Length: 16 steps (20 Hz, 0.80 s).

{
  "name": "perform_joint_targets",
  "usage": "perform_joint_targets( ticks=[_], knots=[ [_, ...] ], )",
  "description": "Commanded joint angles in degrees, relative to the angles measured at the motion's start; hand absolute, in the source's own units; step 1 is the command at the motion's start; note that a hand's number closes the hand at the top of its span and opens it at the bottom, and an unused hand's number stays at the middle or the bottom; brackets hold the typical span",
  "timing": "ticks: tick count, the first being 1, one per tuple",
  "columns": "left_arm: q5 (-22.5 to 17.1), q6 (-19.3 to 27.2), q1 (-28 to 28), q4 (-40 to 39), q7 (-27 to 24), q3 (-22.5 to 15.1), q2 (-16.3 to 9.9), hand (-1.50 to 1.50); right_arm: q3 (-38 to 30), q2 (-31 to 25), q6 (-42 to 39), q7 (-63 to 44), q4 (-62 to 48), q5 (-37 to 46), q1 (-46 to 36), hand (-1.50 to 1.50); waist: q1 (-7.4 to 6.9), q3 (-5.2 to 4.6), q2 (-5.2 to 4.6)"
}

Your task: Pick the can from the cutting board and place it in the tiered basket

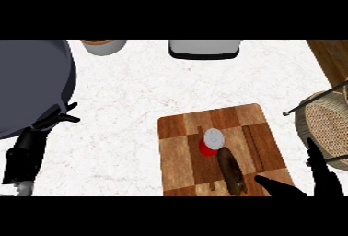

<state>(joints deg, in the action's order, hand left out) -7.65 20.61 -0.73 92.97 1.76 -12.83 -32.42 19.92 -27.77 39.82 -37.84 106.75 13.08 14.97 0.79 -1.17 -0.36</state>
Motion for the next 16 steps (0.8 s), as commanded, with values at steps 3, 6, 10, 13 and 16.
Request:
perform_joint_targets(
  ticks=[3, 6, 10, 13, 16],
  knots=[
    [1.72, 0.53, 3.50, -2.38, 1.06, -0.70, 0.81, 0.00, 0.59, -5.22, -6.38, -25.94, 7.61, 6.54, -6.10, -1.50, -0.97, 0.32, -0.26],
    [0.99, -0.80, 5.62, -2.07, 2.54, -0.41, 0.30, 0.00, 1.15, -3.54, -10.23, -37.93, 7.85, 8.87, -12.47, -1.50, -1.88, 0.54, -0.26],
    [0.30, -1.88, 4.95, -4.83, 0.33, -0.10, 1.07, 0.00, 2.39, -0.47, -15.73, -47.07, 7.37, 9.54, -18.01, -1.50, -2.10, 0.60, -0.18],
    [1.31, -0.91, 6.44, -3.22, 3.14, -0.41, 0.89, 0.00, 3.18, 2.70, -17.74, -47.25, 3.84, 10.05, -18.61, -1.50, -1.73, 0.74, -0.02],
    [0.33, -1.43, 7.24, -4.08, 3.19, 0.41, 1.11, 0.00, 2.82, 4.30, -20.69, -47.34, 1.69, 10.47, -21.49, -1.50, -1.67, 0.61, -0.07]
  ],
)
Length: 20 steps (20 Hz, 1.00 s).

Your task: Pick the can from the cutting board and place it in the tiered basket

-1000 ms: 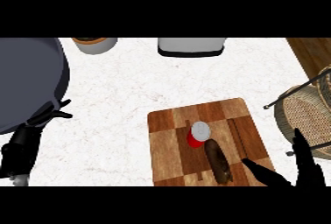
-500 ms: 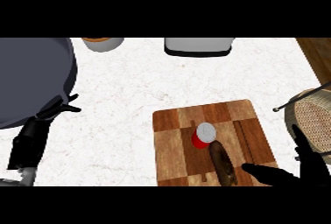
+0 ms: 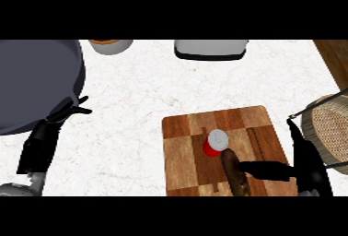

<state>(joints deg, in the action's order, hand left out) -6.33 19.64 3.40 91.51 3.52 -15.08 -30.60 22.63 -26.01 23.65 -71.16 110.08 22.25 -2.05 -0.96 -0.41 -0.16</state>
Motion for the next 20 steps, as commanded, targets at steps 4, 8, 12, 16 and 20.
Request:
perform_joint_targets(
  ticks=[4, 8, 12, 16, 20],
  knots=[
    [-0.18, 0.18, 3.83, -3.03, 2.37, 2.75, -0.65, 0.00, 0.94, 6.68, -5.71, -14.07, -3.36, 3.25, -4.20, -1.50, 1.24, -0.10, -0.03],
    [-0.27, -0.21, 3.48, -3.81, 1.48, 2.66, -0.13, 0.00, 1.49, 11.56, -7.10, -14.08, -6.86, 7.39, -6.51, -1.50, 1.20, -0.10, -0.02],
    [1.61, 1.19, 2.10, -2.71, 2.01, 1.05, 0.63, 0.00, 1.36, 14.65, -10.54, -14.09, -11.04, 12.05, -7.80, -1.50, 1.00, 0.02, 0.08],
    [1.21, 1.15, 1.58, -3.51, 0.73, 1.87, 0.78, 0.00, 0.45, 17.52, -14.89, -14.09, -10.75, 15.24, -8.59, -1.50, 1.67, -0.12, 0.26],
    [0.52, 0.37, 2.45, -2.54, 1.56, 2.22, 0.66, 0.00, -0.99, 22.89, -17.14, -14.09, -15.21, 21.54, -10.65, -1.50, 1.41, 0.02, 0.21]
  ],
)
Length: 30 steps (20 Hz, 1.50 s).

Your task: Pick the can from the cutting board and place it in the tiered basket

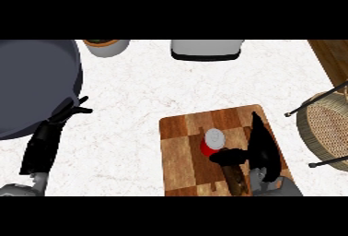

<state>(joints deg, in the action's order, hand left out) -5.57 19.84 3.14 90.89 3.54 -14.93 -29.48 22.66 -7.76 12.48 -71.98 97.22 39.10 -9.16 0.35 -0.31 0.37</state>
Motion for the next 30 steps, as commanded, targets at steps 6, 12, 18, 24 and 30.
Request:
perform_joint_targets(
  ticks=[6, 12, 18, 24, 30],
  knots=[
    [-1.09, -1.21, 2.51, -3.61, -0.13, 3.68, -1.21, 0.00, -2.20, 7.61, -6.55, -13.26, -3.85, 6.94, -2.21, -1.50, 0.18, 0.04, -0.38],
    [0.40, 0.29, 3.09, -5.78, -0.95, 2.78, 0.85, 0.00, -2.06, 7.71, -5.74, -13.24, -4.01, 5.94, -1.13, -1.50, 0.60, 0.06, -0.40],
    [-0.34, -1.59, 3.54, -5.05, -0.91, 3.97, -0.64, 0.00, -5.39, 7.73, -7.88, -13.24, -6.87, 5.03, -5.03, -1.50, -0.28, 0.11, -0.47],
    [0.92, 0.14, 2.55, -4.03, -0.05, 2.30, 1.77, 0.00, -5.61, 7.73, -7.53, -13.23, -6.07, 2.68, -3.43, -1.50, -0.13, 0.18, -0.30],
    [0.47, -1.32, 3.34, -2.84, 1.14, 3.12, 0.72, 0.00, -2.85, 7.73, -1.65, -13.23, -12.89, -0.18, -6.46, -1.50, -1.21, 0.27, -0.45]
  ],
)
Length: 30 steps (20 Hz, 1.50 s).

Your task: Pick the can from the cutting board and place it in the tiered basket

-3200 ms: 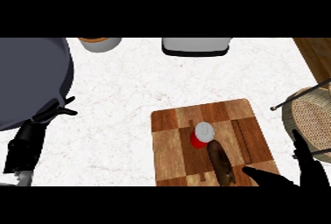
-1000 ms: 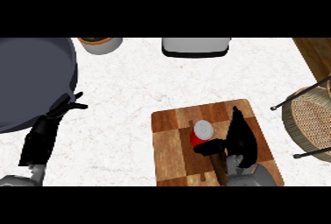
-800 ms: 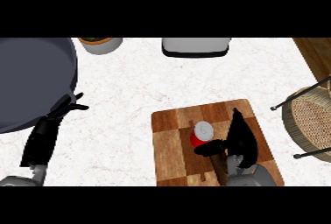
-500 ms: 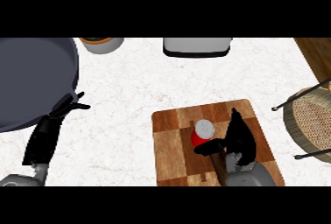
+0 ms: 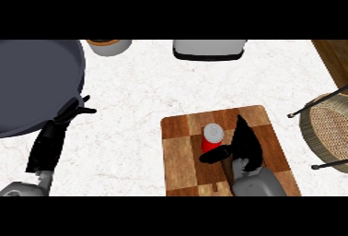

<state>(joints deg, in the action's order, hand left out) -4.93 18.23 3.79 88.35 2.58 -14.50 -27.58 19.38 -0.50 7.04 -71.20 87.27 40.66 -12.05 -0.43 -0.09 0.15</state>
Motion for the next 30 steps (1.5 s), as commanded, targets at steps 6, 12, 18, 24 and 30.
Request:
perform_joint_targets(
  ticks=[6, 12, 18, 24, 30],
  knots=[
    [0.59, -0.01, 3.09, -2.94, -0.02, 2.99, -0.43, 0.00, 6.87, 0.46, 3.28, -13.90, -4.09, -10.37, -4.22, 1.50, -0.43, 0.07, -0.24],
    [0.26, -0.90, 4.15, -2.56, 2.72, 3.34, 0.03, 0.00, 6.92, 0.43, -0.38, -14.00, -7.20, -5.26, -9.29, 1.50, 0.07, 0.06, -0.14],
    [0.76, -0.54, 1.85, -3.64, 0.11, 3.75, 0.21, 0.00, 2.89, 0.45, 5.56, -13.85, -3.30, -6.04, -10.28, 1.50, 0.72, 0.01, 0.00],
    [1.12, -1.02, 1.86, -5.62, -2.06, 4.87, 1.03, 0.00, 12.11, -1.19, 0.27, -5.97, 12.63, 3.15, -1.80, 1.50, 1.67, 0.02, 0.25],
    [-0.68, -1.45, 0.32, -4.35, -0.73, 6.31, -0.96, 0.00, 30.89, -10.24, -1.69, 18.36, 25.77, 3.37, 5.92, 1.50, 3.17, 0.06, 0.94]
  ],
)
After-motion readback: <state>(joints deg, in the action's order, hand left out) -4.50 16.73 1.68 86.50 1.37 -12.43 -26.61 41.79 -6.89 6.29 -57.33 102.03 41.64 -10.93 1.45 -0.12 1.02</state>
